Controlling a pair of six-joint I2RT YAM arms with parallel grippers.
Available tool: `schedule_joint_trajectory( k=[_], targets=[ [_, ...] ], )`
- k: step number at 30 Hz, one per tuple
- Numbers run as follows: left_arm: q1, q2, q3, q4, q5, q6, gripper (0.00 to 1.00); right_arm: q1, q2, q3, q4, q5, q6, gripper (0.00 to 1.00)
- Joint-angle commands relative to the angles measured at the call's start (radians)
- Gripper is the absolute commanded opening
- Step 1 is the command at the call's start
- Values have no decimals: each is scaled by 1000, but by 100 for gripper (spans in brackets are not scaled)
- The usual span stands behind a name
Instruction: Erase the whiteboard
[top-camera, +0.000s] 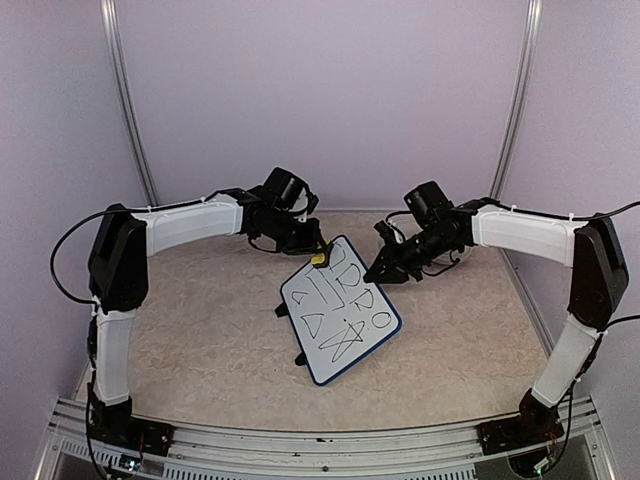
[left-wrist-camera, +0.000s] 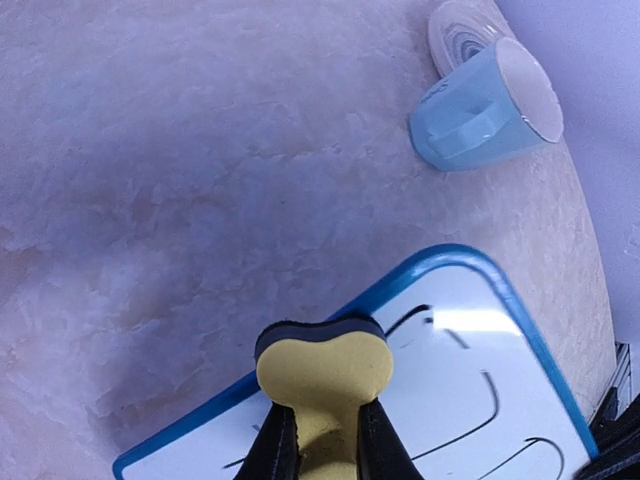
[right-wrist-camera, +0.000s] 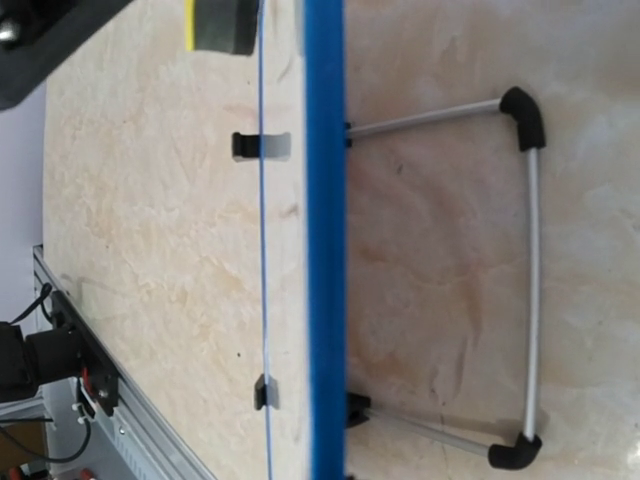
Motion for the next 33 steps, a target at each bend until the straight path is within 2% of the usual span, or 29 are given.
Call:
schedule_joint_trajectory(
  k=[1, 7, 12, 16, 27, 30, 33],
  targets=[
    [-81, 52, 110, -47, 38, 47, 0, 35, 19, 32, 13, 17, -47, 0],
    [-102, 81, 141, -85, 29, 58, 0, 35, 19, 40, 5, 25, -59, 0],
    [-45, 57, 21, -75, -7, 10, 0, 35, 14, 43, -3, 35, -65, 0],
    [-18, 48, -7, -106, -54, 0, 0, 35, 11, 41, -4, 36, -74, 0],
    [-104, 100, 165, -145, 2, 75, 0, 35, 20, 55, -4, 29, -95, 0],
    [-121, 93, 129, -119, 17, 92, 0, 35, 22, 56, -3, 29, -95, 0],
    [-100, 60, 19, -60, 31, 72, 0, 35, 21, 55, -6, 30, -93, 0]
  ],
)
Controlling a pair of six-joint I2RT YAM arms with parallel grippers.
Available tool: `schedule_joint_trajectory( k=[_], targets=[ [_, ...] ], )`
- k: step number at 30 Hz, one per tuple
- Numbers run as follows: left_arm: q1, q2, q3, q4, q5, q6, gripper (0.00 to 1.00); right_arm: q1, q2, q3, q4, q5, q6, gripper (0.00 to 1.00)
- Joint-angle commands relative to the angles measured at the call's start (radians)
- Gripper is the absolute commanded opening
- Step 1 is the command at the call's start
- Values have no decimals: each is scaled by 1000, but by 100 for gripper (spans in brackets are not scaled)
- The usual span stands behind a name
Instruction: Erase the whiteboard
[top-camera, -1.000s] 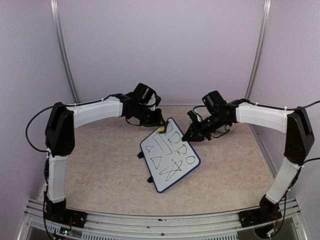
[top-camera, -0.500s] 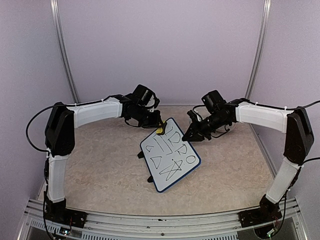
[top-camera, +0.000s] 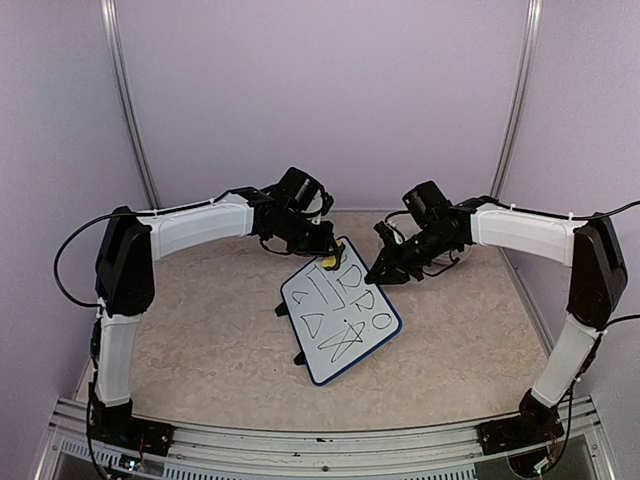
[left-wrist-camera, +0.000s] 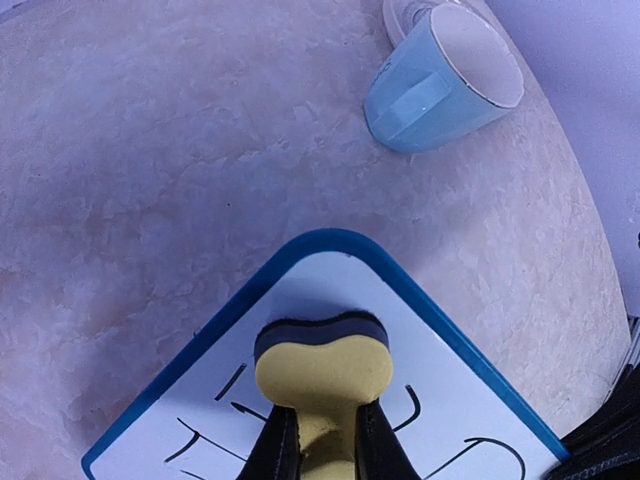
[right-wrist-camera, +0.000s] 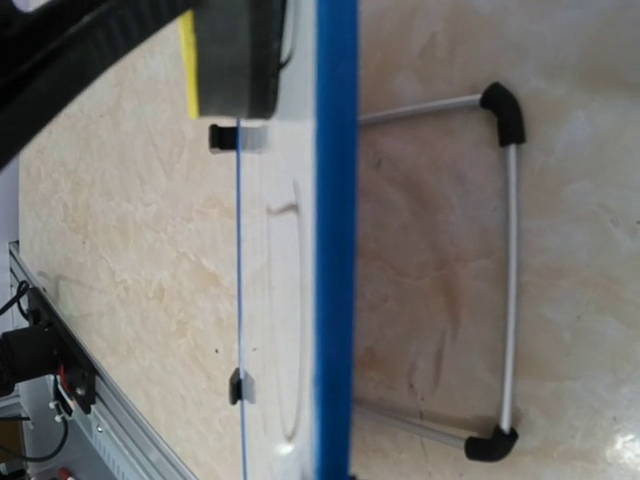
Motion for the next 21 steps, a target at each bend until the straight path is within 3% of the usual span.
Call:
schedule_joint_trajectory(
  k=[1, 7, 14, 21],
  targets=[
    [-6, -3, -160, 59, 81, 3, 0, 27, 15, 34, 35, -3, -60, 0],
    [76, -69, -323, 121, 52, -68, 0, 27, 6, 21, 34, -1, -52, 0],
    [-57, -71, -230, 108, 77, 45, 0, 27, 3, 10, 46, -5, -46, 0],
    [-119, -103, -265, 165, 95, 31, 0, 27, 2, 13, 46, -12, -48, 0]
  ],
)
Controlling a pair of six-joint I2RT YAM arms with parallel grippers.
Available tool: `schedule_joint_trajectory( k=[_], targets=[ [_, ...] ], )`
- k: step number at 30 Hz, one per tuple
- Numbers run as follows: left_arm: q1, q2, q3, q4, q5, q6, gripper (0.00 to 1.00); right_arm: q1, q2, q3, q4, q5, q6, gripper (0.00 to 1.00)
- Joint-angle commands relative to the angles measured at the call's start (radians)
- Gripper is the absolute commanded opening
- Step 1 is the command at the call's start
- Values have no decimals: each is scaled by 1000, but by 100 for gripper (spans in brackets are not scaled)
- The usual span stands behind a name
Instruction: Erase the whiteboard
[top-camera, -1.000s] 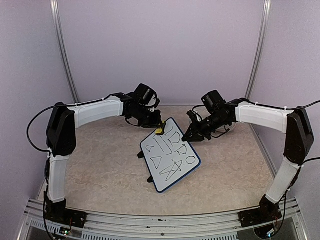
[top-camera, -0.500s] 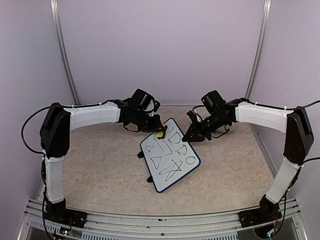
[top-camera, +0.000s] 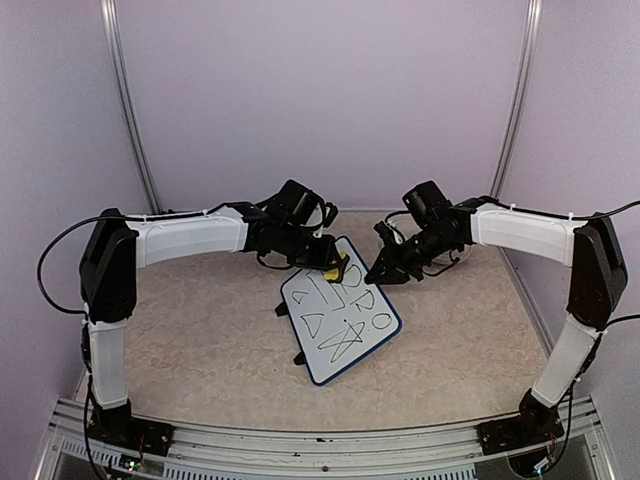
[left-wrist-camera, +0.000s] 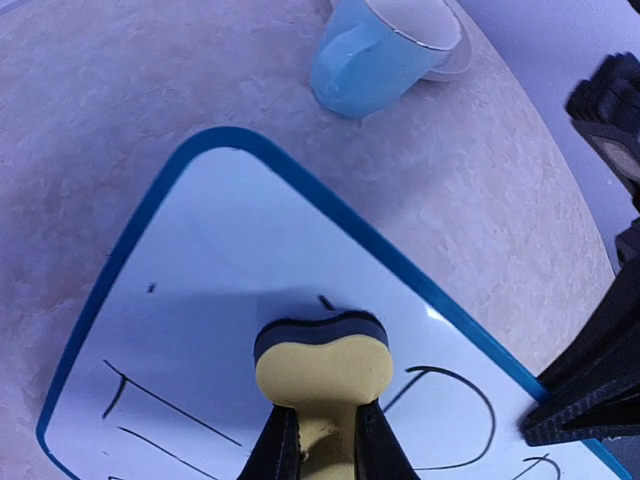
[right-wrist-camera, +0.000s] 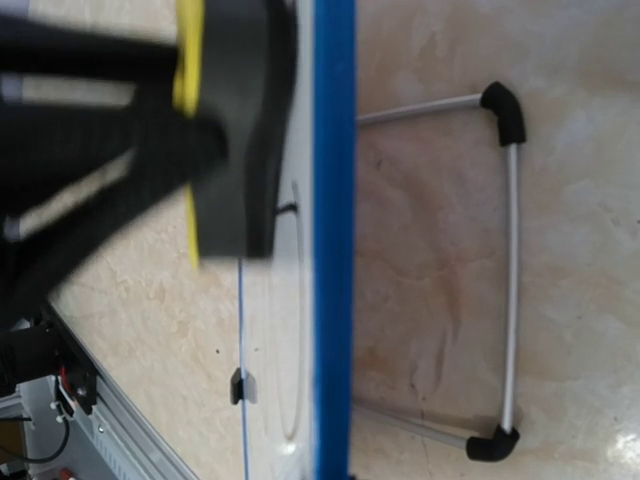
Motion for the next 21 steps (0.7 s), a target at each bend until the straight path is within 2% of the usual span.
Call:
schedule_joint_trajectory(
  k=[1, 6, 13, 17, 21],
  targets=[
    [-69, 18, -32, -1, 73, 15, 0, 27, 2, 14, 45, -13, -51, 0],
    [22, 53, -49, -46, -2, -33, 0, 27, -1, 11, 43, -11, -50, 0],
    [62, 63, -68, -82, -63, -25, 0, 27, -7, 7, 45, -11, -53, 0],
    [62, 92, -7, -112, -62, -26, 0, 27, -6, 6, 49, -11, -54, 0],
    [7, 127, 143, -154, -66, 43, 0, 27, -2, 6, 54, -16, -56, 0]
  ],
)
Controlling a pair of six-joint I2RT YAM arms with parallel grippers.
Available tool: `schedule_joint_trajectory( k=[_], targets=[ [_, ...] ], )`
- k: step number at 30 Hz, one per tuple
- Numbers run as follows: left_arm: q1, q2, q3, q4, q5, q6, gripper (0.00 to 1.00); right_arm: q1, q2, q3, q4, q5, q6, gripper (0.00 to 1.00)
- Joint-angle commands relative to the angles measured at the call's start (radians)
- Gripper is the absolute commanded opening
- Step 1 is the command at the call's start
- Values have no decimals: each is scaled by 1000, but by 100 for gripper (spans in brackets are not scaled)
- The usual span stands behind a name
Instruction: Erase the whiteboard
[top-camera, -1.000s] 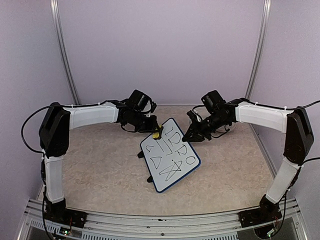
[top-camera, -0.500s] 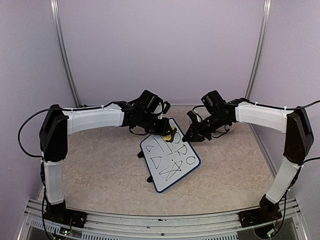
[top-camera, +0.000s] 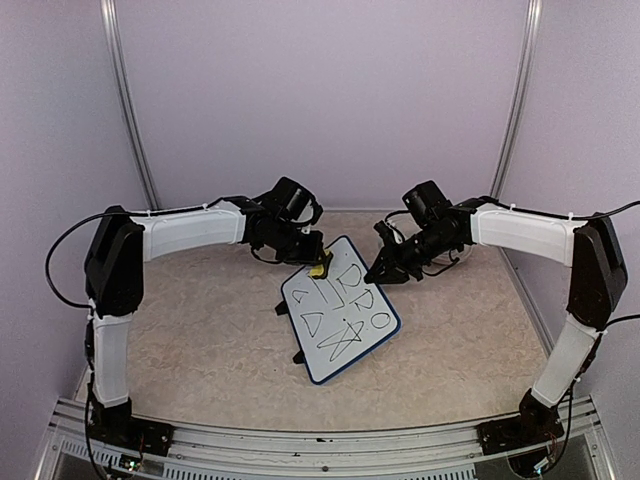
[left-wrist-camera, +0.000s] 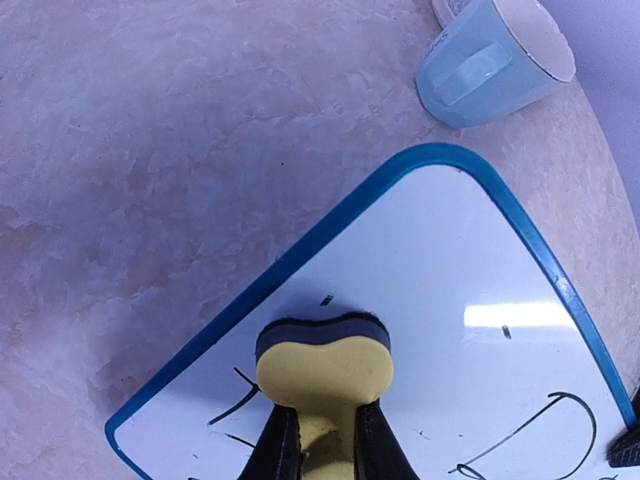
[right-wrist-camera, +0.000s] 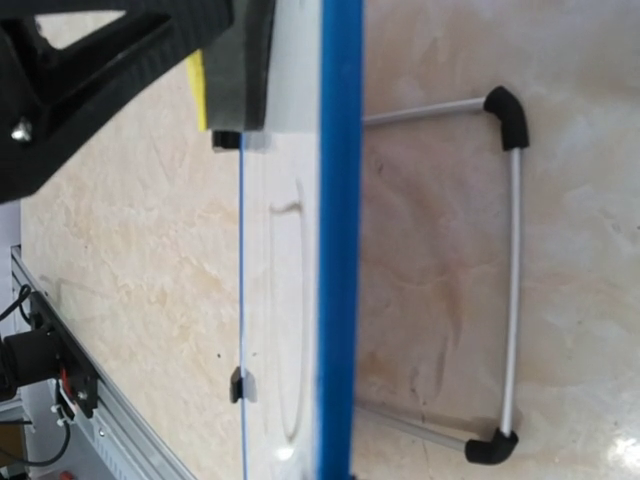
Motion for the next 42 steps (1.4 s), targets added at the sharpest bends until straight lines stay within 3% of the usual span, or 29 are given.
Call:
schedule_joint_trajectory(
  k=[1, 7, 15, 20, 32, 42],
  targets=[
    [-67, 111, 145, -102, -30, 68, 0, 27, -1, 7, 47, -18, -58, 0],
    [-81, 172, 219, -133, 14, 85, 0, 27, 3, 16, 39, -12, -62, 0],
    [-130, 42, 24, -76, 132, 192, 0, 27, 0, 18, 31, -9, -65, 0],
    [-138, 4, -8, -71, 180, 231, 0, 27, 2, 22, 32, -12, -70, 0],
    [-14, 213, 288, -212, 44, 63, 0, 27, 6, 26, 32, -12, -74, 0],
    [71, 155, 46, -169, 30, 58, 0, 27, 3, 20, 34, -10, -77, 0]
  ],
)
